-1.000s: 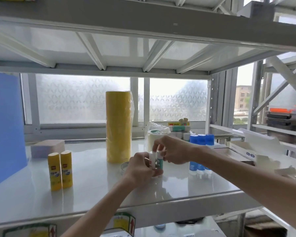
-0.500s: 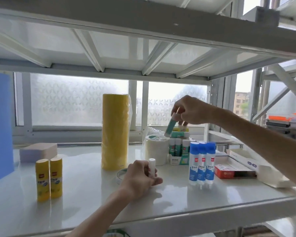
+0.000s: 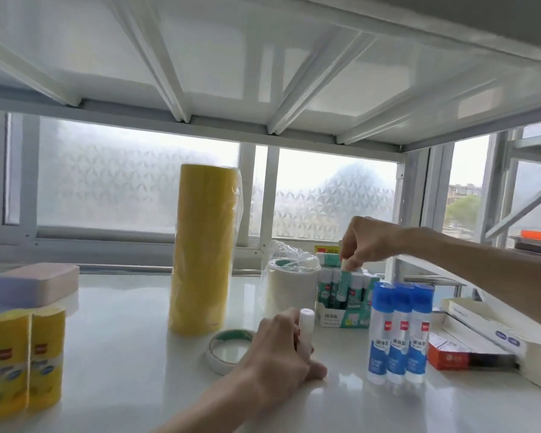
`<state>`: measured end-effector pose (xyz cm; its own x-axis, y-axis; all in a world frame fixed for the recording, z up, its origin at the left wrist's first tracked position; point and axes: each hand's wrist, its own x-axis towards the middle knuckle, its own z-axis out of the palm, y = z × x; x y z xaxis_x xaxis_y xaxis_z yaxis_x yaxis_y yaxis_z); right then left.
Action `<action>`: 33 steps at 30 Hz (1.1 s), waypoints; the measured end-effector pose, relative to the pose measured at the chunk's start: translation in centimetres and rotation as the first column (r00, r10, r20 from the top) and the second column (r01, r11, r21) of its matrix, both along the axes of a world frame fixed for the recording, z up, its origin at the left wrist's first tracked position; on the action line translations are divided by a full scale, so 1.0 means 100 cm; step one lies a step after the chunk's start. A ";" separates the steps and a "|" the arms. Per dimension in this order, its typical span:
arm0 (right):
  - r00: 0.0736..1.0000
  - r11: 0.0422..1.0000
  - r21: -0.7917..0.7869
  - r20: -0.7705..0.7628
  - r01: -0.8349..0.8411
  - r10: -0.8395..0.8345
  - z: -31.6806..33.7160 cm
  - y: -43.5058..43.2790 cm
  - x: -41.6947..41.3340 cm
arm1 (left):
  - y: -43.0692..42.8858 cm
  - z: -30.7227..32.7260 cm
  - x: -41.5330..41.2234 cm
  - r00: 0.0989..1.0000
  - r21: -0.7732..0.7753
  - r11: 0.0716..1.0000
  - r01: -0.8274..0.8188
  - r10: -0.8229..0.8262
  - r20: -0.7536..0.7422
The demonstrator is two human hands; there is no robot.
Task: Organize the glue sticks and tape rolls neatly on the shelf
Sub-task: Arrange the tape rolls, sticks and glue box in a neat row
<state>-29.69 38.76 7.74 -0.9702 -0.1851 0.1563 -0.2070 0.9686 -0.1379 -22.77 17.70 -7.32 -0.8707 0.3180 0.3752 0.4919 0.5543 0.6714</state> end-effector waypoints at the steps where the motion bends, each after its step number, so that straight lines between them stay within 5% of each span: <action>1: 1.000 1.000 0.020 0.009 -0.014 0.014 -0.003 -0.002 -0.003 | -0.001 0.000 -0.001 1.000 0.011 1.000 0.009 -0.009 0.004; 28: 0.993 0.992 0.020 -0.005 -0.122 0.122 -0.015 -0.017 -0.010 | -0.003 -0.009 -0.005 0.996 0.002 0.999 0.044 -0.044 -0.073; 33: 0.988 0.999 -0.022 -0.150 -0.025 0.021 0.000 0.005 -0.011 | -0.002 -0.009 -0.005 0.996 -0.007 0.999 0.041 -0.041 -0.081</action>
